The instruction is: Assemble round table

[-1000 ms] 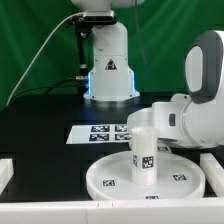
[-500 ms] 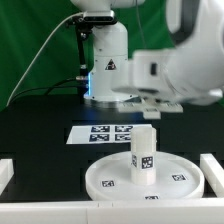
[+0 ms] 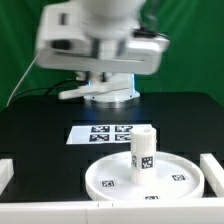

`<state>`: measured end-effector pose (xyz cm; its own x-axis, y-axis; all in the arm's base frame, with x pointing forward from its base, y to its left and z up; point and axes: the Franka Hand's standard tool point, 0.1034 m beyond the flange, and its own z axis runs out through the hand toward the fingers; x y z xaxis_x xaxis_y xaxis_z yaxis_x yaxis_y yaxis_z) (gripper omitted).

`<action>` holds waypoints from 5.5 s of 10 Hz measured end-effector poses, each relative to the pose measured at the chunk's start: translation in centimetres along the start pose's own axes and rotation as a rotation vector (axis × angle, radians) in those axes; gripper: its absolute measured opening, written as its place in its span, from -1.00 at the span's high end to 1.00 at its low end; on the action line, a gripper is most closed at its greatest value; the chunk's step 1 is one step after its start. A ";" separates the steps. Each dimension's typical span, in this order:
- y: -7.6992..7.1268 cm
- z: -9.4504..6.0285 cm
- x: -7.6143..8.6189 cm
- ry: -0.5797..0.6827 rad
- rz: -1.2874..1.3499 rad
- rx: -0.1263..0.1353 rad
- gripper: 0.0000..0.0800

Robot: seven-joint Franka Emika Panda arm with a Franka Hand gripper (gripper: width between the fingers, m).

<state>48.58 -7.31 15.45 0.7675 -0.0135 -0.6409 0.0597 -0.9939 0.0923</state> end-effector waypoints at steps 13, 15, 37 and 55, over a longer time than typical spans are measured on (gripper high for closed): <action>4.0 -2.4 4.2 0.834 -0.051 0.068 0.45; 4.9 -1.9 5.8 0.796 -0.066 0.077 0.45; 6.2 0.2 13.8 1.204 0.127 -0.189 0.45; 6.1 1.3 13.9 1.187 0.126 -0.187 -0.62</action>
Offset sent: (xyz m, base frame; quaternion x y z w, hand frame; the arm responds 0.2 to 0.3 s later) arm 0.0000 0.0000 0.0000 0.0000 0.1296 0.0000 0.9916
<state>58.79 -13.70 6.14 0.8770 0.0968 0.4706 -0.0420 -0.9603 0.2758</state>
